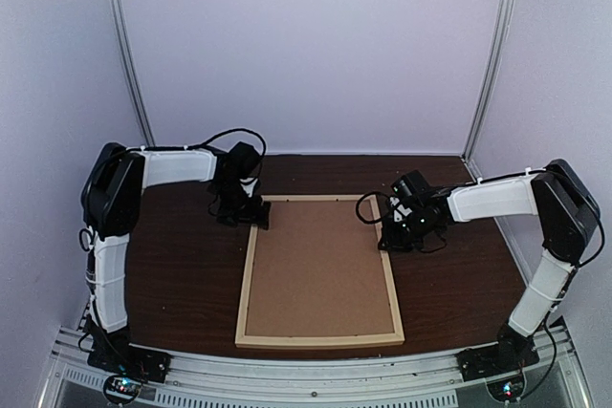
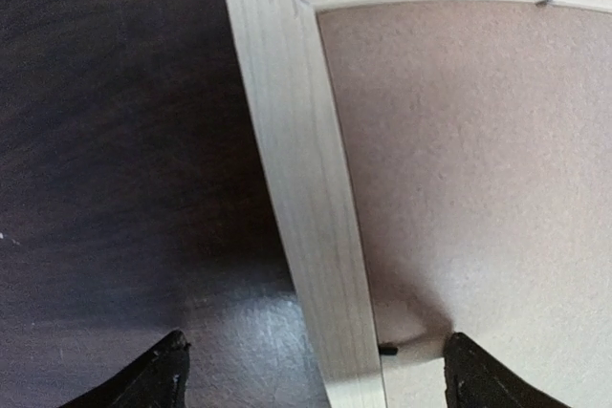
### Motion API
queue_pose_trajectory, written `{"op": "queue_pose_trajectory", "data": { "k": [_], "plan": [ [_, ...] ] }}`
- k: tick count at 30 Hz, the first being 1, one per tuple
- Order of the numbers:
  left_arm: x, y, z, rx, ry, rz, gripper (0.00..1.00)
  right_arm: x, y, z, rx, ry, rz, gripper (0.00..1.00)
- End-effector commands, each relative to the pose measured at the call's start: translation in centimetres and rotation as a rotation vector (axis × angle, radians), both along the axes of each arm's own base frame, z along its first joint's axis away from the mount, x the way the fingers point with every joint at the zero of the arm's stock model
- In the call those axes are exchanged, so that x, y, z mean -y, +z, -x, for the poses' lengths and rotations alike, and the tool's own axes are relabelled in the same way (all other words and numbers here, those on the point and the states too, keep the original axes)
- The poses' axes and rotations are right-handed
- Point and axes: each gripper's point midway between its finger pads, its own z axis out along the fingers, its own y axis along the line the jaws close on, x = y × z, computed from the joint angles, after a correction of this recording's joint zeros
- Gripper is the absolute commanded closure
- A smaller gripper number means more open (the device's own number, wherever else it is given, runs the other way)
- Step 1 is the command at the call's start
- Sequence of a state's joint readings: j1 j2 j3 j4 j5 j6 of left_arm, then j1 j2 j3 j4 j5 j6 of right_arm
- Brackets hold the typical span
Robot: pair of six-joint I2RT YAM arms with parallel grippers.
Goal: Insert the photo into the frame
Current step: Press the fastener onto the backboard.
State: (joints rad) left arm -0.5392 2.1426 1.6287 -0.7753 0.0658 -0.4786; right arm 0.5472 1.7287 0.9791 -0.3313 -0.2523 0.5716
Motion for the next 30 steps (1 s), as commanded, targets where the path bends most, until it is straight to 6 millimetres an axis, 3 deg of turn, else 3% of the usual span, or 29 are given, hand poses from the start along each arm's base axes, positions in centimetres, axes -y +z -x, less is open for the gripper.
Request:
{"op": "queue_pose_trajectory", "data": {
  "k": [1,7,13,20,30],
  "plan": [
    [0.4,1.5,1.9,0.013,-0.022,0.019,0.07,0.5,-2.5,0.6,-0.043,0.006,0.02,0.9],
    [-1.3,4.5,4.4,0.035,-0.023,0.029,0.07,0.4,-2.5,0.4,-0.041,0.005,0.019,0.9],
    [-2.9,5.6,7.8,0.012,-0.017,0.042,0.07,0.4,-2.6,0.3,-0.038,0.004,0.019,0.9],
    [-4.3,4.3,10.4,-0.037,0.0,0.021,0.07,0.3,-2.9,0.3,-0.043,0.002,0.021,0.9],
    [-3.0,2.3,11.2,-0.081,-0.013,0.026,0.06,0.5,-3.3,0.5,-0.048,-0.008,0.02,0.91]
  ]
}}
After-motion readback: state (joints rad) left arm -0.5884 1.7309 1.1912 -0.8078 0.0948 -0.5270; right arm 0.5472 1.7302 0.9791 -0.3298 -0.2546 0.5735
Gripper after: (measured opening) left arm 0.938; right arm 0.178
